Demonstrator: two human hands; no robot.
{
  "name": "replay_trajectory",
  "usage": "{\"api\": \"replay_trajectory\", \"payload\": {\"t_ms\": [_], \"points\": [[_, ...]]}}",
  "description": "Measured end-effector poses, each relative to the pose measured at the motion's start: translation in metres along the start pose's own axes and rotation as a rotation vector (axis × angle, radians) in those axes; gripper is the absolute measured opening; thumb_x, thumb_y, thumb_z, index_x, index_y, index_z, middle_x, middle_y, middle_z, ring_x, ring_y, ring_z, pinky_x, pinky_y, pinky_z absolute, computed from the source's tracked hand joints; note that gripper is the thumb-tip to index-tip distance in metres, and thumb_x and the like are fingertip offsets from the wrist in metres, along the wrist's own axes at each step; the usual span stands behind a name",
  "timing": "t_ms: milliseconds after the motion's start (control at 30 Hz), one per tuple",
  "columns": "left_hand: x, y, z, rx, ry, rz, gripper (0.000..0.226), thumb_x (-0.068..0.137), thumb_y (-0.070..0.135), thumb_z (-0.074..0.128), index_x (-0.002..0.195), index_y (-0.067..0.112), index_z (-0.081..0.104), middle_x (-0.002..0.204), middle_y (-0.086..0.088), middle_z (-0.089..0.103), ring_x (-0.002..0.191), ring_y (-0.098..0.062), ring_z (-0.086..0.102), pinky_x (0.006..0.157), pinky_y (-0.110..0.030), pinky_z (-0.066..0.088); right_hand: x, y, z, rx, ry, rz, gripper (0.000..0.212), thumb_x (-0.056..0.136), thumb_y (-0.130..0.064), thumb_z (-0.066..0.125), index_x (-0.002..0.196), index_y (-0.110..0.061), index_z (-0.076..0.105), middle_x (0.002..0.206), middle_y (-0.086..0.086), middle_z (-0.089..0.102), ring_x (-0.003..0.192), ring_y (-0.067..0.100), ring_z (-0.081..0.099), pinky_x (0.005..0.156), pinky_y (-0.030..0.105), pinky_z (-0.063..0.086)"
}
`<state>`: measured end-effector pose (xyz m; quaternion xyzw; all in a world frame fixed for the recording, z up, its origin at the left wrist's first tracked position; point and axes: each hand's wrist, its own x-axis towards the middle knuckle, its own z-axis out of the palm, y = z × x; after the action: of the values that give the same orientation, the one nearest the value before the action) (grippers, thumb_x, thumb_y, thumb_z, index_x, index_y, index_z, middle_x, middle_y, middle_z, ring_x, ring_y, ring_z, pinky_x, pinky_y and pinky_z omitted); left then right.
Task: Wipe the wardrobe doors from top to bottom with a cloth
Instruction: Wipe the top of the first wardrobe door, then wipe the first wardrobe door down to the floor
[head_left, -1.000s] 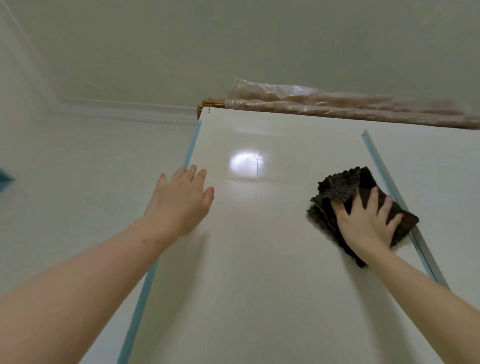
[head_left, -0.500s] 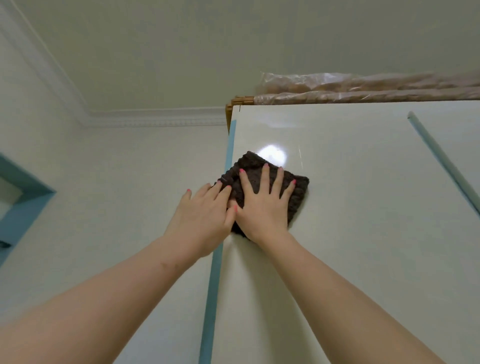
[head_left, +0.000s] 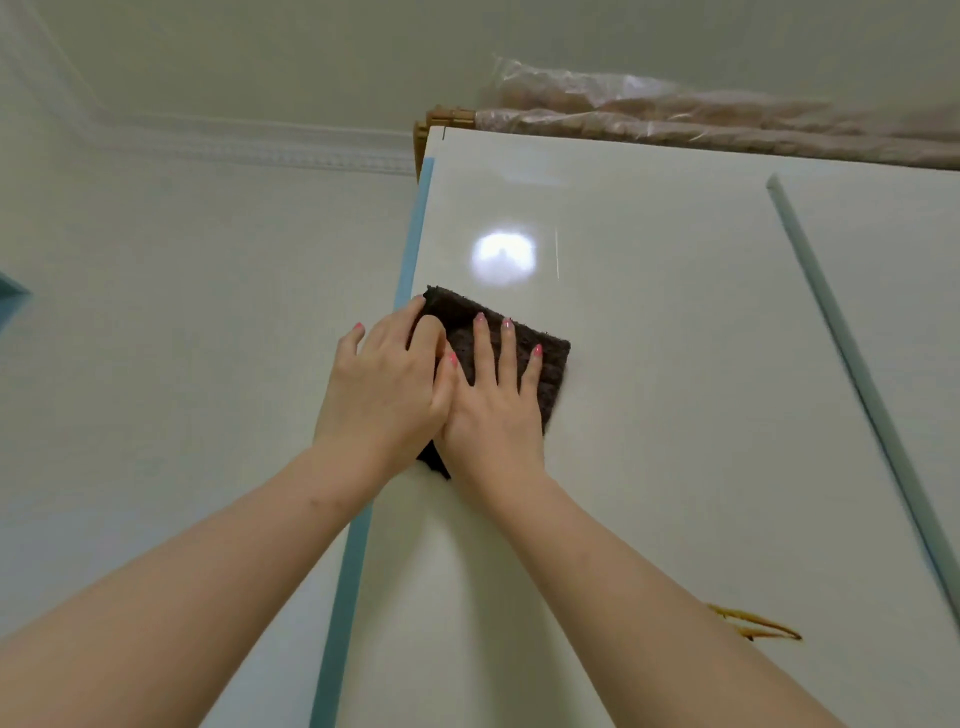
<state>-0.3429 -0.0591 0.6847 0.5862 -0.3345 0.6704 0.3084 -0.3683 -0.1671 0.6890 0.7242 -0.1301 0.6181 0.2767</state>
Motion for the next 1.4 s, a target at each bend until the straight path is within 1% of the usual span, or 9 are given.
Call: {"api": "replay_trajectory", "payload": {"t_ms": [100, 200, 367, 500, 733, 867, 1000, 1233, 1400], "points": [[-0.007, 0.013, 0.001, 0.012, -0.041, 0.055, 0.042, 0.087, 0.038, 0.026, 0.108, 0.019, 0.057, 0.139, -0.004, 0.051, 0.123, -0.020, 0.052, 0.102, -0.046, 0.036, -0.005, 0.040, -0.012, 0.066, 0.064, 0.050, 0.064, 0.089, -0.043, 0.003, 0.151, -0.027, 0.013, 0.158, 0.013, -0.001, 0.145, 0.033, -0.005, 0.114, 0.054, -0.005], [-0.010, 0.020, 0.002, 0.063, -0.090, 0.074, 0.042, 0.088, 0.039, 0.028, 0.112, 0.020, 0.056, 0.141, -0.005, 0.049, 0.124, -0.021, 0.051, 0.105, -0.047, 0.033, -0.018, 0.109, -0.015, 0.046, 0.028, 0.172, 0.057, 0.096, -0.039, 0.022, 0.151, -0.029, 0.011, 0.159, 0.010, -0.002, 0.145, 0.029, -0.006, 0.116, 0.053, -0.003], [-0.013, 0.039, 0.006, 0.139, -0.121, 0.012, 0.046, 0.085, 0.039, 0.026, 0.110, 0.015, 0.057, 0.135, -0.009, 0.054, 0.121, -0.026, 0.054, 0.101, -0.049, 0.037, -0.050, 0.217, -0.029, 0.022, 0.042, 0.345, 0.057, 0.096, -0.039, 0.024, 0.151, -0.027, 0.013, 0.159, 0.011, 0.004, 0.145, 0.029, -0.002, 0.116, 0.053, 0.000], [-0.025, 0.055, 0.009, 0.150, -0.168, -0.036, 0.032, 0.093, 0.029, 0.044, 0.119, 0.014, 0.054, 0.145, -0.009, 0.043, 0.131, -0.024, 0.043, 0.107, -0.050, 0.028, -0.079, 0.257, -0.031, 0.025, 0.046, 0.384, 0.059, 0.093, -0.039, 0.022, 0.151, -0.025, 0.015, 0.158, 0.013, 0.006, 0.145, 0.030, -0.001, 0.116, 0.054, 0.000], [-0.052, 0.082, 0.000, 0.168, -0.201, -0.056, 0.042, 0.096, 0.029, 0.041, 0.135, 0.015, 0.045, 0.151, -0.009, 0.035, 0.138, -0.027, 0.034, 0.111, -0.051, 0.023, -0.153, 0.249, -0.020, 0.109, 0.115, 0.323, 0.066, 0.084, -0.038, 0.021, 0.147, -0.019, 0.031, 0.155, 0.016, 0.018, 0.144, 0.034, 0.006, 0.114, 0.055, 0.003], [-0.078, 0.094, -0.006, 0.233, -0.295, 0.030, 0.056, 0.089, 0.040, 0.022, 0.133, 0.015, 0.048, 0.146, -0.011, 0.043, 0.133, -0.028, 0.043, 0.106, -0.053, 0.031, -0.202, 0.243, -0.014, 0.150, 0.111, 0.287, 0.064, 0.082, -0.031, 0.029, 0.145, -0.020, 0.033, 0.155, 0.015, 0.019, 0.144, 0.033, 0.006, 0.115, 0.054, 0.002], [-0.095, 0.095, -0.014, 0.193, -0.334, -0.027, 0.065, 0.086, 0.044, 0.015, 0.139, 0.017, 0.041, 0.151, -0.009, 0.035, 0.138, -0.027, 0.035, 0.110, -0.051, 0.025, -0.230, 0.239, -0.017, 0.195, 0.081, 0.274, 0.066, 0.079, -0.030, 0.029, 0.145, -0.022, 0.030, 0.155, 0.016, 0.020, 0.144, 0.033, 0.006, 0.115, 0.055, 0.002], [-0.097, 0.086, -0.017, 0.230, -0.415, -0.005, 0.055, 0.099, 0.038, 0.024, 0.149, 0.017, 0.019, 0.158, -0.007, 0.018, 0.145, -0.023, 0.017, 0.115, -0.050, 0.013, -0.213, 0.221, -0.021, 0.023, 0.009, 0.334, 0.065, 0.088, -0.063, 0.028, 0.148, -0.037, 0.024, 0.155, 0.018, 0.018, 0.141, 0.044, 0.011, 0.109, 0.065, 0.009], [-0.088, 0.084, -0.018, 0.129, -0.401, -0.122, 0.056, 0.099, 0.037, 0.023, 0.151, 0.021, 0.006, 0.160, -0.003, 0.007, 0.147, -0.020, 0.003, 0.117, -0.049, 0.005, -0.191, 0.177, -0.017, 0.039, 0.024, 0.434, 0.065, 0.090, -0.063, 0.024, 0.149, -0.035, 0.019, 0.155, 0.023, 0.014, 0.140, 0.048, 0.008, 0.108, 0.069, 0.009]]}}
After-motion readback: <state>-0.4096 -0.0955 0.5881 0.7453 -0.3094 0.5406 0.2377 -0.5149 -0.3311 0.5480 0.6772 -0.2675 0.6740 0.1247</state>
